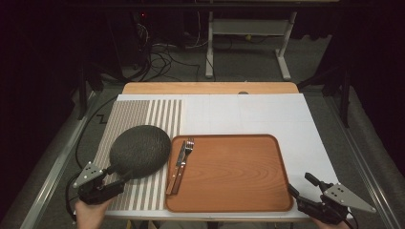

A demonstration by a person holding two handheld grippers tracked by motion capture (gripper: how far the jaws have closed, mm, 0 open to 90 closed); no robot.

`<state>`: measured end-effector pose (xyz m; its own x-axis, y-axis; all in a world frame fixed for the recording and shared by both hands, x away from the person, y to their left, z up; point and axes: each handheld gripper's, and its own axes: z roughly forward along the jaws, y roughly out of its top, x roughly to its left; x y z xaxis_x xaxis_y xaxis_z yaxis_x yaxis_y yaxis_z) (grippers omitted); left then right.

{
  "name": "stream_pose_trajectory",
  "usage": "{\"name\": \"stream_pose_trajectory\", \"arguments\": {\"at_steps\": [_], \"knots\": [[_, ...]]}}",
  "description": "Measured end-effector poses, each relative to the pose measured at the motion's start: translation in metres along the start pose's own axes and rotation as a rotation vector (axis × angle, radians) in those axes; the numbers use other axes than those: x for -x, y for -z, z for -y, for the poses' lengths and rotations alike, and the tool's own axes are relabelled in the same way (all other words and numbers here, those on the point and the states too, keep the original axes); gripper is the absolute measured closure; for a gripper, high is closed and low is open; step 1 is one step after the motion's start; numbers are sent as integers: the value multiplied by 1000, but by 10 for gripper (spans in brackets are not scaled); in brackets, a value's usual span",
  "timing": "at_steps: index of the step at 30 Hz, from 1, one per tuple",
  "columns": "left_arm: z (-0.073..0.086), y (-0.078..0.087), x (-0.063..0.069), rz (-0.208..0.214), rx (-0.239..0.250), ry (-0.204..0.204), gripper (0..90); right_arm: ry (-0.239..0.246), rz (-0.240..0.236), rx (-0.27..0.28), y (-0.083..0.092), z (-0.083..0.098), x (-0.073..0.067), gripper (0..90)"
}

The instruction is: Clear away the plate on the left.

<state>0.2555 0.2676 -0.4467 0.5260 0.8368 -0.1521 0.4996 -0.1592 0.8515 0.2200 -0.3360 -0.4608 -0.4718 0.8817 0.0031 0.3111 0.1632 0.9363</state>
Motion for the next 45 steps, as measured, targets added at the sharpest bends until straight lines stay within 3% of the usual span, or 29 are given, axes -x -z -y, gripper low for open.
{"name": "stream_pose_trajectory", "arguments": {"at_steps": [10,15,20,25,29,39,45], "knots": [[12,12,-11,-42,10,38,343,-1,0,-3,0,-1,-1,269],[13,14,-11,-48,14,45,343,4,-5,0,0,-1,-2,269],[14,12,-14,-53,-9,68,345,7,-5,-5,-2,-1,-1,269],[13,13,-23,-71,-9,157,344,0,-3,-2,0,-1,-1,269],[14,15,-33,-80,1,257,347,4,-12,1,0,-1,-1,269],[16,13,-49,-95,8,402,347,12,-16,-3,0,-1,-2,269],[19,9,-63,-115,19,514,348,11,-16,-3,0,-1,-2,269]]}}
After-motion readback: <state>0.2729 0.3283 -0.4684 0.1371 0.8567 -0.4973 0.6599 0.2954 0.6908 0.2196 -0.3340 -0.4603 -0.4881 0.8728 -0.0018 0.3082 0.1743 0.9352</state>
